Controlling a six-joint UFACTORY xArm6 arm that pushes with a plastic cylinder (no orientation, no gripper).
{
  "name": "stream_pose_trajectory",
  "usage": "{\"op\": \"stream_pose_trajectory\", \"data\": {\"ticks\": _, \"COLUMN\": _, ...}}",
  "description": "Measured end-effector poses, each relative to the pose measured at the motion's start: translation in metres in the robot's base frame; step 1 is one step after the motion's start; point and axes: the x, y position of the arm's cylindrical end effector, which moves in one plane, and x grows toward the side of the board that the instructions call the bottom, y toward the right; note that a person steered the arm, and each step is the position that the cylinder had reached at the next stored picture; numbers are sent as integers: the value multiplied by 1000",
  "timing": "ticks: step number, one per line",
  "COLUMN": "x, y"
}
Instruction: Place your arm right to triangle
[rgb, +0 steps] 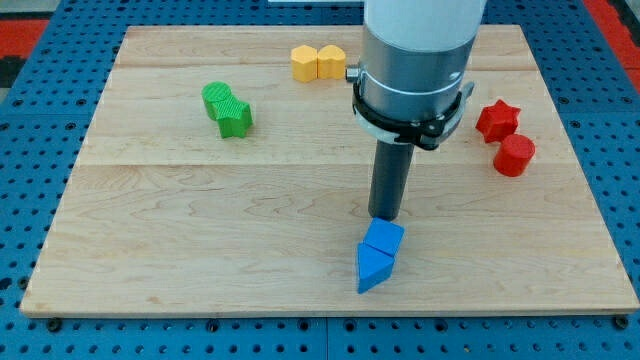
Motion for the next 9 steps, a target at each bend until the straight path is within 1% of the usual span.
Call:
{"op": "stream_pose_trajectory", "data": {"ticks": 1, "x": -9, "y": 1}}
{"op": "stream_pose_trajectory", "data": {"ticks": 3, "x": -9, "y": 82}}
{"op": "stream_pose_trajectory", "data": {"ticks": 4, "x": 4, "y": 82}}
{"op": "stream_pose_trajectory", "data": {"ticks": 5, "x": 51, "y": 81}}
{"op": "stream_pose_trajectory", "data": {"ticks": 7, "x": 62, "y": 81}}
{"op": "stream_pose_trajectory", "data": {"ticks": 8, "x": 82, "y": 78}}
{"op": "stream_pose_trajectory", "data": {"ticks": 9, "x": 82, "y": 78}}
